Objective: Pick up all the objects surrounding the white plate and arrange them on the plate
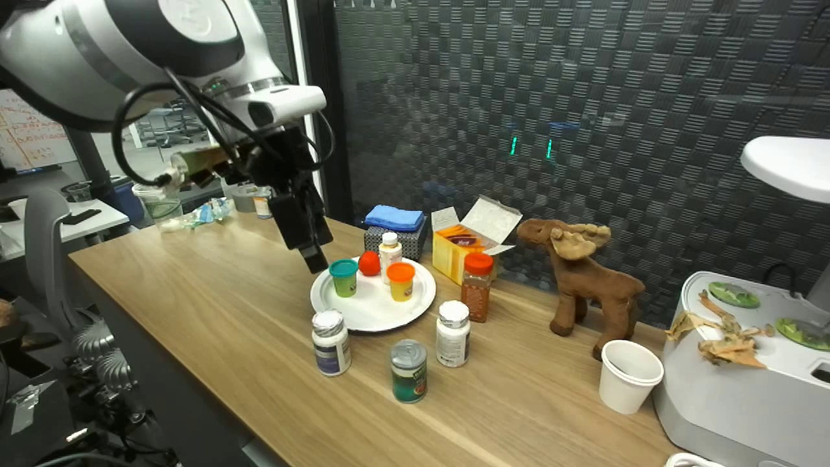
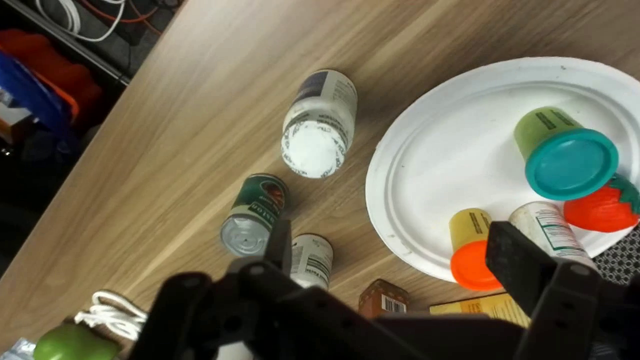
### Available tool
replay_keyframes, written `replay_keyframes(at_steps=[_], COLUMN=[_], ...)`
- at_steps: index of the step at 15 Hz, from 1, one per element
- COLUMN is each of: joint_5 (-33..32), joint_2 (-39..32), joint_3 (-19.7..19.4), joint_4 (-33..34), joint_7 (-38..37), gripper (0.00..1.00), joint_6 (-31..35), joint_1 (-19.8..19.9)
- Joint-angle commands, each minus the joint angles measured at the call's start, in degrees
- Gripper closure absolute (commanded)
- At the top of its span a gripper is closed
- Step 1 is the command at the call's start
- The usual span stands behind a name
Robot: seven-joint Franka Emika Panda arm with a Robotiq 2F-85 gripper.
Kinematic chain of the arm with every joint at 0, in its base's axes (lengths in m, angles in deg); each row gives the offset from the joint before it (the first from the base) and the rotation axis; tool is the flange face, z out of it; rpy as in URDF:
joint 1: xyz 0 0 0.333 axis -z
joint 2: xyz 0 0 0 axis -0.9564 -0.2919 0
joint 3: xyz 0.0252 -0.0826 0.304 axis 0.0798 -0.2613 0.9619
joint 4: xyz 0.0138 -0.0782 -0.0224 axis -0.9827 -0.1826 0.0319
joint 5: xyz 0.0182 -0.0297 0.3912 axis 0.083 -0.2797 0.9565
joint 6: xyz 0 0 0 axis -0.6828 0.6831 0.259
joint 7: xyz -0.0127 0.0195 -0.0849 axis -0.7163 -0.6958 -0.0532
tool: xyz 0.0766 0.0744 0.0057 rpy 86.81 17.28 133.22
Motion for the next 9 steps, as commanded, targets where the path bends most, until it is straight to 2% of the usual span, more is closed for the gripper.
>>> replay_keyframes(at_steps=[1,5,9], joint_5=[0.7,1.6,4.3], joint_2=[-0.5,-2.5,-4.3], joint_3=[-0.7,-1.4,-1.6], joint_4=[-4.2,-4.9,-4.2], joint_7=[-0.3,1.1,3.4], gripper=[0.0,0.0,0.0], joint_6=[9.2,12.6,12.6], joint_1=[3.3,5.0,4.8])
